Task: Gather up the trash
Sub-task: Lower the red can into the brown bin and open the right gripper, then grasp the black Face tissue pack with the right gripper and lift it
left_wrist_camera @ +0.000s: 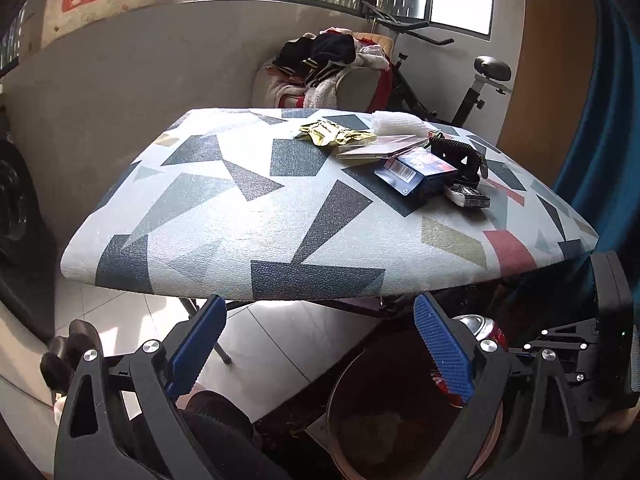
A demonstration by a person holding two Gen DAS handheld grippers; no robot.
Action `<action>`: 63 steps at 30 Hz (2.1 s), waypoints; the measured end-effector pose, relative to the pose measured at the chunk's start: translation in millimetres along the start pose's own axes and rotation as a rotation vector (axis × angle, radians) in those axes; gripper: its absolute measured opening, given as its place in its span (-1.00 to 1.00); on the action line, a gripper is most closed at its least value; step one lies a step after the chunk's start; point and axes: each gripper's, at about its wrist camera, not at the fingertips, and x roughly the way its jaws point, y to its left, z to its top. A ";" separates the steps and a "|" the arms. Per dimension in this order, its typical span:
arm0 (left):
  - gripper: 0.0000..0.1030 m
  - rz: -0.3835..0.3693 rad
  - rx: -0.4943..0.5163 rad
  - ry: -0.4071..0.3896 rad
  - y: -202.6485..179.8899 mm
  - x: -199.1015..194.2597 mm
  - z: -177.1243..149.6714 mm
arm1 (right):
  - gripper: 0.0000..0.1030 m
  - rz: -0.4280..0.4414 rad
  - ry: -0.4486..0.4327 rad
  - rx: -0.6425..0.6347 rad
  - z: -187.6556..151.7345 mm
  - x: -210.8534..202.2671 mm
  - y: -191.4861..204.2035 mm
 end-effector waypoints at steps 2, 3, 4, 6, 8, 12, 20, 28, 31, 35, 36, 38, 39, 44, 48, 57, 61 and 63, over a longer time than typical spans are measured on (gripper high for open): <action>0.80 0.003 0.007 0.004 -1.7 1.1 -0.3 | -0.81 -0.016 0.024 -0.018 -0.6 5.6 3.6; 0.80 0.003 0.011 0.005 -2.8 1.6 -0.4 | -0.77 -0.026 0.031 -0.022 -0.6 7.1 4.5; 0.80 0.002 0.014 0.007 -3.7 2.3 -0.4 | -0.51 -0.041 0.033 -0.023 -0.9 7.7 5.0; 0.80 0.004 0.016 0.011 -4.0 3.4 -0.6 | 0.33 -0.097 0.028 -0.020 -0.7 7.8 3.7; 0.80 0.007 0.010 0.016 -2.6 4.6 -1.0 | 0.64 -0.127 0.007 -0.003 0.0 4.7 -0.5; 0.80 0.009 -0.001 0.025 -0.4 7.0 -1.2 | 0.84 -0.141 -0.007 0.048 0.5 0.7 -13.7; 0.80 0.016 0.034 0.034 -7.0 9.6 -1.7 | 0.88 -0.172 -0.076 0.072 4.3 -10.5 -20.3; 0.80 0.023 0.029 0.030 -6.3 10.4 -1.2 | 0.89 -0.148 -0.214 0.116 9.0 -28.6 -32.8; 0.80 0.025 0.033 0.032 -7.1 11.2 -0.9 | 0.89 -0.146 -0.203 0.168 9.5 -26.8 -42.9; 0.80 0.030 0.042 0.033 -9.1 12.8 -0.9 | 0.89 -0.129 -0.253 0.221 8.9 -32.7 -53.5; 0.80 0.030 0.042 0.033 -8.8 13.0 -0.9 | 0.89 -0.126 -0.273 0.232 8.9 -35.2 -55.6; 0.80 0.032 0.037 0.032 -8.5 13.4 -0.9 | 0.89 -0.121 -0.291 0.250 11.9 -38.4 -61.5; 0.80 0.034 0.033 0.032 -7.9 14.0 -0.8 | 0.89 -0.117 -0.294 0.256 15.0 -39.4 -65.6; 0.80 0.055 0.010 0.041 -4.3 20.4 0.0 | 0.89 -0.175 -0.313 0.228 44.6 -43.6 -82.2; 0.80 0.070 0.004 0.058 -3.7 29.9 1.9 | 0.89 -0.241 -0.313 0.212 76.6 -37.2 -101.7; 0.80 0.075 0.005 0.107 0.3 45.2 3.4 | 0.87 -0.225 -0.288 0.252 132.3 -4.9 -138.1; 0.80 0.083 -0.026 0.119 7.9 49.4 4.8 | 0.58 -0.199 -0.259 0.304 139.5 9.5 -149.3; 0.80 0.084 -0.040 0.136 10.9 54.0 4.7 | 0.30 -0.175 -0.248 0.307 137.3 14.8 -151.7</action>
